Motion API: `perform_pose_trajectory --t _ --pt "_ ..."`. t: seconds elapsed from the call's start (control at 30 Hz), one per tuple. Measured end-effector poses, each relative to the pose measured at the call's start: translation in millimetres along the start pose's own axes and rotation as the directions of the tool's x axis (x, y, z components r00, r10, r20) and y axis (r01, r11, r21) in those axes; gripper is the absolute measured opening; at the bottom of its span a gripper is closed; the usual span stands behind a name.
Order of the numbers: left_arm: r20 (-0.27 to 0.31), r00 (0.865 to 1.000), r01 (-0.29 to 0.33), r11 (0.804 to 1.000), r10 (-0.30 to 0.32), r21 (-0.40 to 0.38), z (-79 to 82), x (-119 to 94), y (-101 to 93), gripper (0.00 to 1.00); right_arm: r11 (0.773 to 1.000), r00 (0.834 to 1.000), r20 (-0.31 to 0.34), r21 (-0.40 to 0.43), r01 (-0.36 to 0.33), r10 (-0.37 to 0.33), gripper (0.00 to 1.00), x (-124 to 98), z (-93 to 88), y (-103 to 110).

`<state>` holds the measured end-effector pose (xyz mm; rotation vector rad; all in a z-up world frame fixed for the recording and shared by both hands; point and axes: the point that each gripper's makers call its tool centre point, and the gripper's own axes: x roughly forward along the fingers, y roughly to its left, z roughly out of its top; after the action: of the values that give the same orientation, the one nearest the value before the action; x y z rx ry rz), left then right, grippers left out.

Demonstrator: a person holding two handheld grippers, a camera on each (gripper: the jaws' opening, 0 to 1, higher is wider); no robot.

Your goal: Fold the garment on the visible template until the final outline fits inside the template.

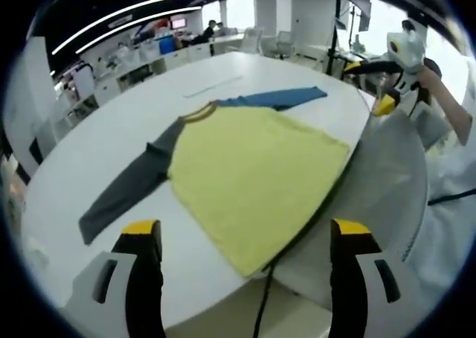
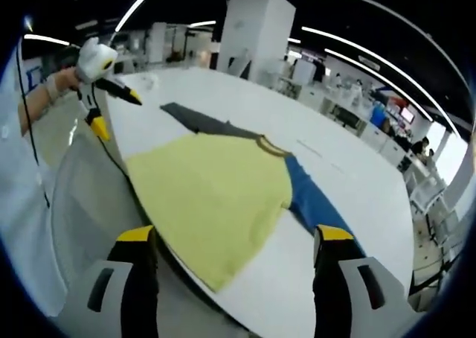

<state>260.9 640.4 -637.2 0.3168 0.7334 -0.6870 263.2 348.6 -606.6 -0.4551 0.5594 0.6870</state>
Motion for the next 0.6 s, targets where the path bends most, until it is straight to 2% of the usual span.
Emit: perform_pose_trajectory --t 0.2,0.47,0.6 --pt "0.014 1.0 0.02 1.0 -0.02 0.016 4.1 3.4 -2.9 1.0 1.0 1.0 -0.005 0.014 0.006 -0.006 0.91 -0.5 -1.4 0.6" --pt "0.029 0.999 0.028 1.0 -0.029 0.012 11.1 10.9 -5.9 1.0 0.999 1.0 0.013 0.028 0.021 -0.022 0.94 -1.9 -1.8 -14.3" --pt "0.034 0.999 0.021 1.0 -0.021 0.003 14.7 12.4 -7.5 1.0 1.0 1.0 0.01 0.02 -0.003 0.003 0.97 0.7 -4.3 -16.3"
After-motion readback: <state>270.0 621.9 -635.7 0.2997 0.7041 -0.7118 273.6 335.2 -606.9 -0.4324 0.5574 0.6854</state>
